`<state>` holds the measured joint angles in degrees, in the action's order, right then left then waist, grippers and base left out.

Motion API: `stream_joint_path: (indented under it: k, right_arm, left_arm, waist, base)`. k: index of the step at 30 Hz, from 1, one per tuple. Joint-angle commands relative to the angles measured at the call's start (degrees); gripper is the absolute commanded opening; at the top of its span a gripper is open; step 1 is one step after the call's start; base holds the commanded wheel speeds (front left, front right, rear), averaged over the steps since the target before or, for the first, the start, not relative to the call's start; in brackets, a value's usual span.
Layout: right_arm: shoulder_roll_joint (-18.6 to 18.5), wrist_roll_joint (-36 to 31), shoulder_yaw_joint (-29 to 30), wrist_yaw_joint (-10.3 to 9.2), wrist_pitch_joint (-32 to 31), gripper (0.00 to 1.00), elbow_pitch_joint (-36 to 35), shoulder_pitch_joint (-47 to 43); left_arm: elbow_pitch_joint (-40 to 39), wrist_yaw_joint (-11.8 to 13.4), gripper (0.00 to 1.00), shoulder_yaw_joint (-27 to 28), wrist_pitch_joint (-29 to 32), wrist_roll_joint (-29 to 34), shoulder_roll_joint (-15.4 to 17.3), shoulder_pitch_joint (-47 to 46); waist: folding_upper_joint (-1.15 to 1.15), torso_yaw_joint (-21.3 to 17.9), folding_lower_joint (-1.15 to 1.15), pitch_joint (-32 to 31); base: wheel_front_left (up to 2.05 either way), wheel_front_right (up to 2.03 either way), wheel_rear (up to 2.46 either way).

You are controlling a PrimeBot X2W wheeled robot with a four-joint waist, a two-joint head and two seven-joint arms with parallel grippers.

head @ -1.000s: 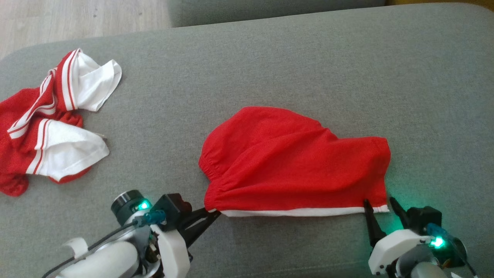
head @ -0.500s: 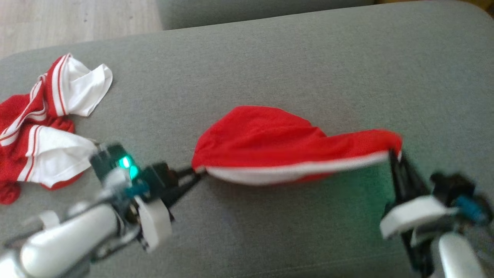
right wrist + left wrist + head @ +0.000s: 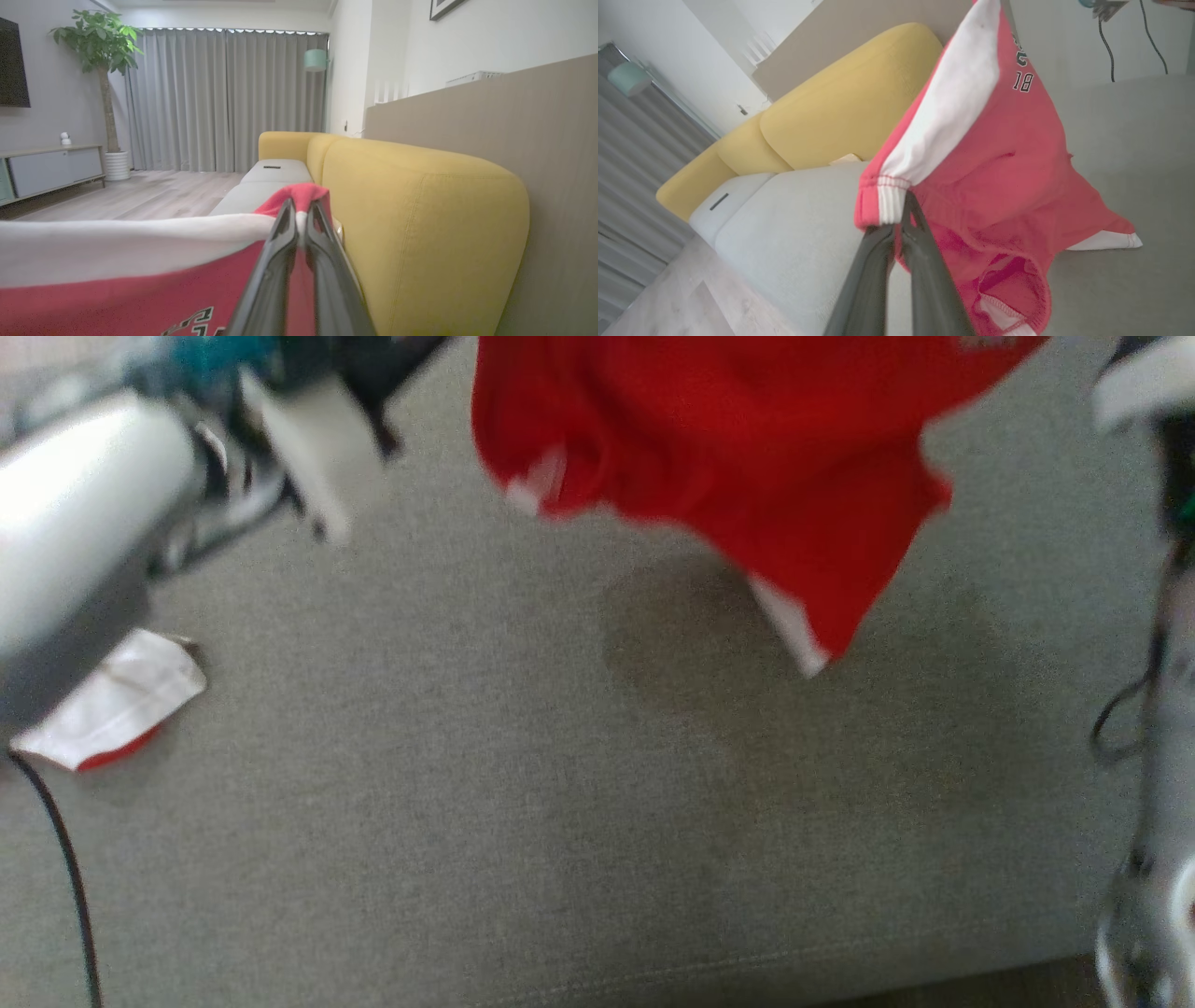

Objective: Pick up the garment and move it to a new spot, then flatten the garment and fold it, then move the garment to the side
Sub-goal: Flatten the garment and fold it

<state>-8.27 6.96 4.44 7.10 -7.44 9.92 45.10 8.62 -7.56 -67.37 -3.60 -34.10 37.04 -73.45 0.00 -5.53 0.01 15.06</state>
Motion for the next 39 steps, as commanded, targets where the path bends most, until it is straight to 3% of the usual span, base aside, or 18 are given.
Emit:
stream_joint_path:
  k: [1, 8, 13, 19, 25, 31, 39]
  right_arm:
    - [-0.7, -0.4, -0.2, 0.39, 1.2, 0.00, 0.4, 4.7]
    - [-3.7, -4.1, 1.8, 0.39, 10.5, 0.00, 12.1, 20.8]
    - [-3.7, -5.1, 3.0, 0.39, 14.7, 0.00, 14.8, 20.4]
    - [-2.2, -4.2, 2.6, 0.39, 13.6, 0.00, 15.6, 7.5]
    - [0.1, -2.5, 5.3, 0.39, 10.4, 0.00, 10.2, -14.0]
    - [3.5, 0.0, 9.7, 0.39, 5.7, 0.00, -2.1, -36.1]
    - [5.1, 0.8, 12.9, 0.39, -0.7, 0.00, -19.6, -50.0]
  left_arm:
    - [1.7, 0.1, 0.00, 2.1, -1.1, -0.5, 0.5, -5.5]
    - [17.3, 0.2, 0.00, -1.0, -9.6, 3.5, -7.1, -20.2]
    - [22.0, 0.9, 0.00, -1.7, -11.2, 6.8, -9.7, -19.0]
    - [22.7, 0.5, 0.00, -4.7, -11.3, 7.1, -9.9, -7.0]
    - [19.9, 0.2, 0.00, -5.9, -10.5, 6.9, -11.3, 14.3]
    - [14.4, 0.2, 0.00, -6.0, -6.1, 10.5, -11.9, 35.2]
    - [4.0, 3.8, 0.00, -5.8, -1.2, 11.0, -7.9, 42.5]
  waist:
    - [0.00, 0.0, -0.01, 2.8]
    - [0.00, 0.3, -0.01, 7.5]
    - [0.00, 0.6, -0.01, 7.1]
    - [0.00, 0.7, -0.01, 4.5]
    - [0.00, 0.7, -0.01, 0.6]
    - [0.00, -0.6, -0.01, -2.9]
    - [0.00, -0.5, -0.01, -3.9]
  base:
    - [0.00, 0.00, 0.00]
    - [0.00, 0.00, 0.00]
    - [0.00, 0.00, 0.00]
    - [0.00, 0.00, 0.00]
    - [0.00, 0.00, 0.00]
    - [0.00, 0.00, 0.00]
    - [0.00, 0.00, 0.00]
